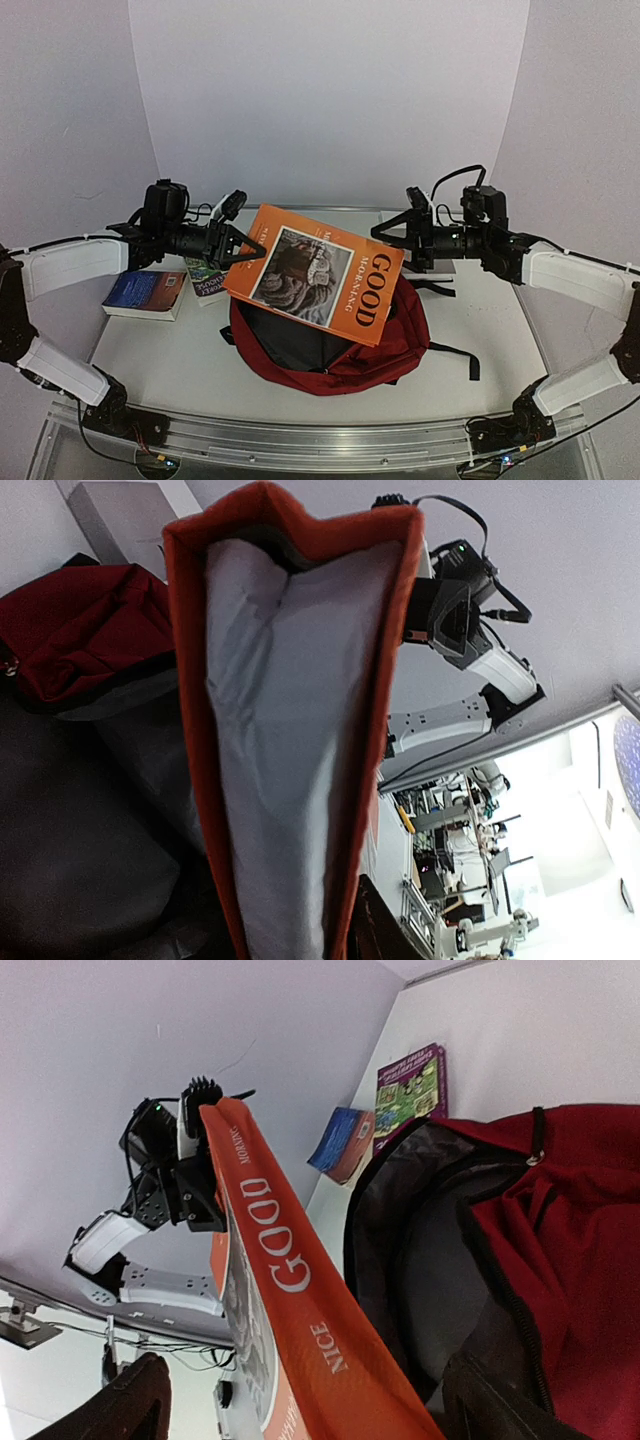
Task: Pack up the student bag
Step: Place the book in the student bag, then adjust the student bag at the center of the board.
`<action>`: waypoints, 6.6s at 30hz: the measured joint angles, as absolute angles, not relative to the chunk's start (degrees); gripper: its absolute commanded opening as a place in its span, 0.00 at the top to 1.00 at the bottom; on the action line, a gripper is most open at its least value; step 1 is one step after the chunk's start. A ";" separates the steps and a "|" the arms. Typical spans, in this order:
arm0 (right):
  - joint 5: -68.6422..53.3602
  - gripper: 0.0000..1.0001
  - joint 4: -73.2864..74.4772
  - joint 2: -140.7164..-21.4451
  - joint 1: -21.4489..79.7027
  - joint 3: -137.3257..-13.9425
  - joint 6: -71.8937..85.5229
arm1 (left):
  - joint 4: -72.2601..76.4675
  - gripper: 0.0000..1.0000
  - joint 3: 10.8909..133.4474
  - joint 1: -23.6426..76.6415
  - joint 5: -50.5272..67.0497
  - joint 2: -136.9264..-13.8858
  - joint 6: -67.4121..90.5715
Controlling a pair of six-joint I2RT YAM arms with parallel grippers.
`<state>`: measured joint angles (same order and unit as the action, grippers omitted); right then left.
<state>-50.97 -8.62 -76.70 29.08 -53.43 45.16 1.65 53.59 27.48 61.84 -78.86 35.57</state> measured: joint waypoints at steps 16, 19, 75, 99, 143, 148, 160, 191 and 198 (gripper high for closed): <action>-30.87 0.02 5.06 -74.30 31.11 -50.91 33.81 | -18.37 0.87 49.36 18.73 39.51 -58.64 43.50; -28.82 0.08 6.77 -74.55 32.37 -50.81 32.31 | -22.68 0.87 49.36 18.36 37.44 -57.20 44.41; -17.59 1.00 9.93 -80.68 47.62 -71.77 33.28 | 7.49 0.81 43.89 33.99 34.28 -84.30 59.71; -14.05 1.00 6.09 -80.68 47.51 -70.04 35.43 | 18.50 0.68 62.33 44.32 31.23 -110.01 61.08; -15.34 1.00 -1.06 -81.73 47.66 -68.29 38.24 | -9.41 0.58 67.47 48.06 11.90 -109.67 48.01; -15.66 1.00 -1.44 -82.97 47.66 -68.29 38.82 | -6.38 0.58 67.91 49.32 13.64 -110.79 48.03; -16.42 1.00 -3.66 -83.26 47.66 -68.21 39.07 | -16.35 0.16 65.22 50.48 5.57 -97.25 45.42; -11.77 1.00 -1.80 -76.83 48.31 -63.19 39.33 | -29.87 0.85 62.30 37.54 -1.86 -98.39 39.37; -4.10 1.00 1.49 -69.92 46.91 -55.96 41.23 | -29.08 0.91 59.77 36.93 -3.30 -93.54 40.70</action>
<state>-4.10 1.49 -69.92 46.91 -55.96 41.23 -29.08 59.77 36.93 -3.30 -93.54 40.70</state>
